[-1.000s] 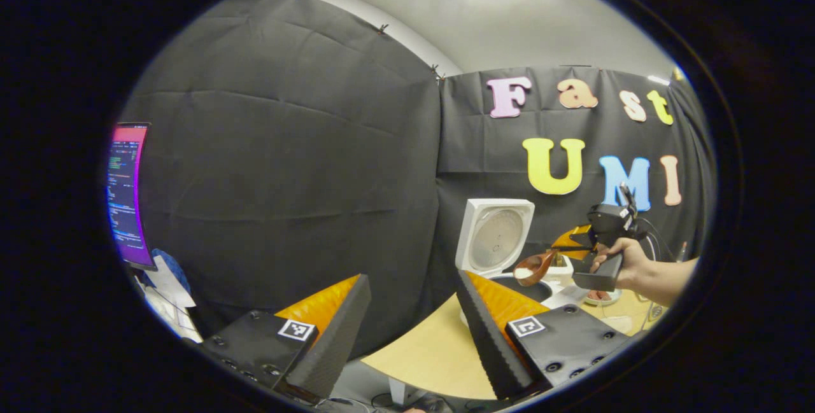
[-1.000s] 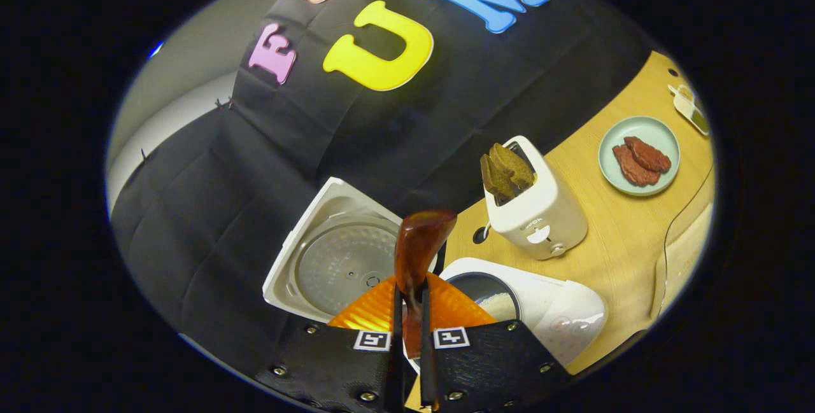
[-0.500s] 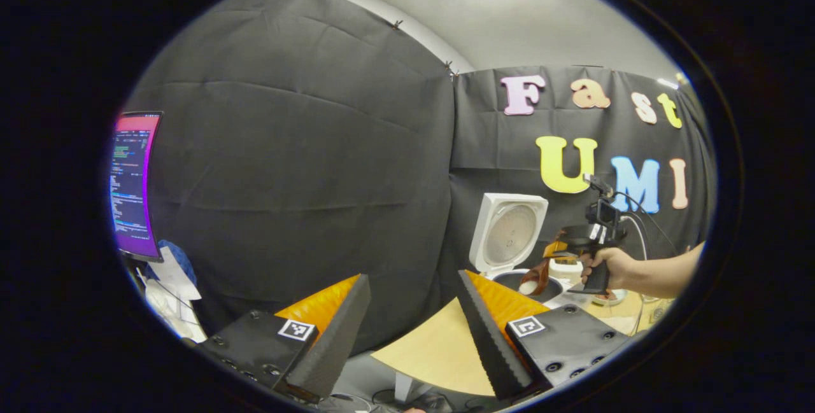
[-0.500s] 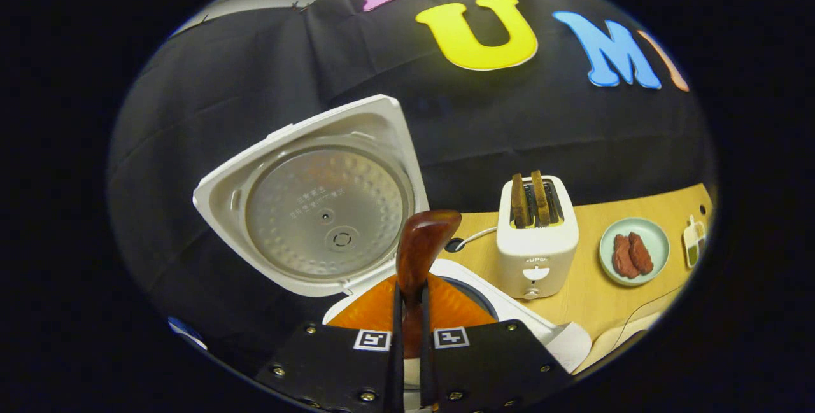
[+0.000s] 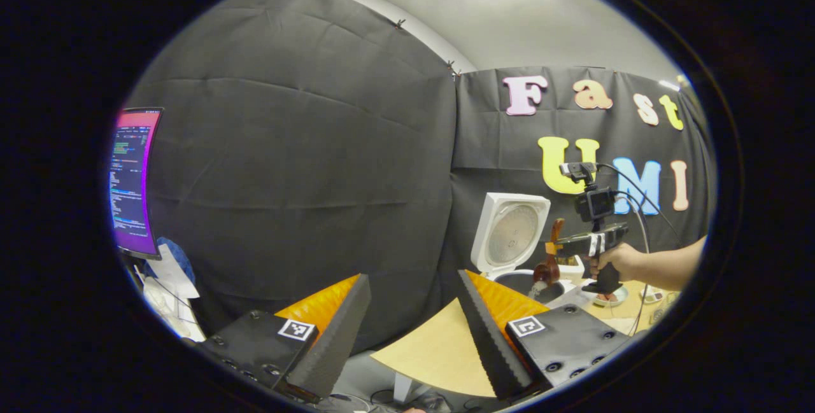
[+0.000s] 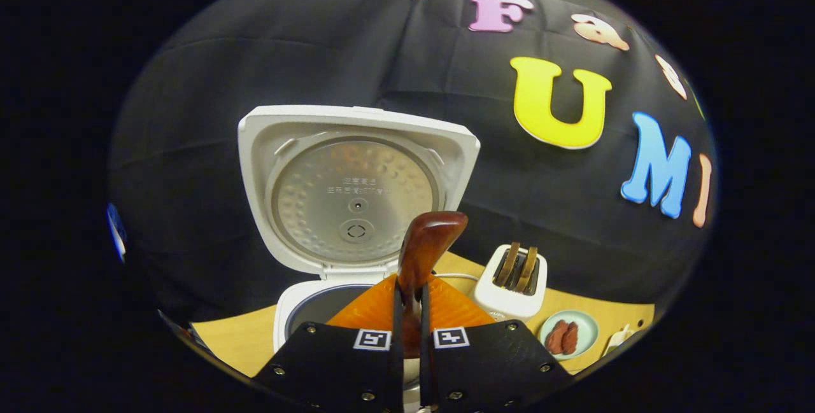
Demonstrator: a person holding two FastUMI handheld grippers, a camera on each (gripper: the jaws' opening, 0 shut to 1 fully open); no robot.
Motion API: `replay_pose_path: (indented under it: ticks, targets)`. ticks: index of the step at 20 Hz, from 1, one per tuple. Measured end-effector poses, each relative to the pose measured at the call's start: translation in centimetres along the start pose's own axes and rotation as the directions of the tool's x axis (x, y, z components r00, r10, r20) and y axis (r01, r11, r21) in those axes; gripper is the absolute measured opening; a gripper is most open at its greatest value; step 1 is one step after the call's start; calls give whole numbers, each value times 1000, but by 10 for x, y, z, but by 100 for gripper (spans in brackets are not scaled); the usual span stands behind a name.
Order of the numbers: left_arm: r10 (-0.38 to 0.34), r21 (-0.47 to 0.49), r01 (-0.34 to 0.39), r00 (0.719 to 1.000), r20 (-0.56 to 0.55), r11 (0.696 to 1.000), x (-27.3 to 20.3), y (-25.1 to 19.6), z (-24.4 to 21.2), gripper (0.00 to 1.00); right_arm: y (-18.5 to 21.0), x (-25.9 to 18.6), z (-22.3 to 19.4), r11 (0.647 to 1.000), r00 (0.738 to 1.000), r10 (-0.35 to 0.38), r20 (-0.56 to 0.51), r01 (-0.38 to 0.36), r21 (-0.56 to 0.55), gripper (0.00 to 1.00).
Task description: Close the left gripper, press the button to open the rice cooker; take a wooden spoon from the chopstick holder with the right hand, scoop a spoonful of rice and pour it into the rice cooker, then put the wooden spoon back into the chopstick holder.
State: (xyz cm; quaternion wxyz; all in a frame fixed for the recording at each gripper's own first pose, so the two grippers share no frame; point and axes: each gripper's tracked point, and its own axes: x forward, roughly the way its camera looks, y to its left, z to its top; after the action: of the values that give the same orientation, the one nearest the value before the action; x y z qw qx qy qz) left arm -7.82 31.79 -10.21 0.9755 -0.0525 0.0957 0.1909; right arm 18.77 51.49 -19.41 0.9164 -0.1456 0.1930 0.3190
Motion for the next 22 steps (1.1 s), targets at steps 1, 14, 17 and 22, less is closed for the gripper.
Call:
replay_pose_path:
  ticks: [1, 14, 17, 22]
  targets:
    - [-4, 0, 4, 1000, 1, 1000, -1, -1, 1, 91, 1, -3, 3, 998, 1000, -3, 16, 4, -63, 10]
    - [-36, 8, 36, 999, 28, 999, 3, -27, 17, 91, -2, -28, 15, 997, 996, 61, 61, -64, 45, 10]
    - [-50, 20, 49, 998, 44, 999, 4, -39, 24, 95, -19, -52, 25, 974, 994, 79, 74, -93, 209, 10]
    - [-97, 35, 95, 993, 69, 995, 2, -65, 43, 95, -46, -75, 30, 828, 987, 107, 117, -154, 540, 10]
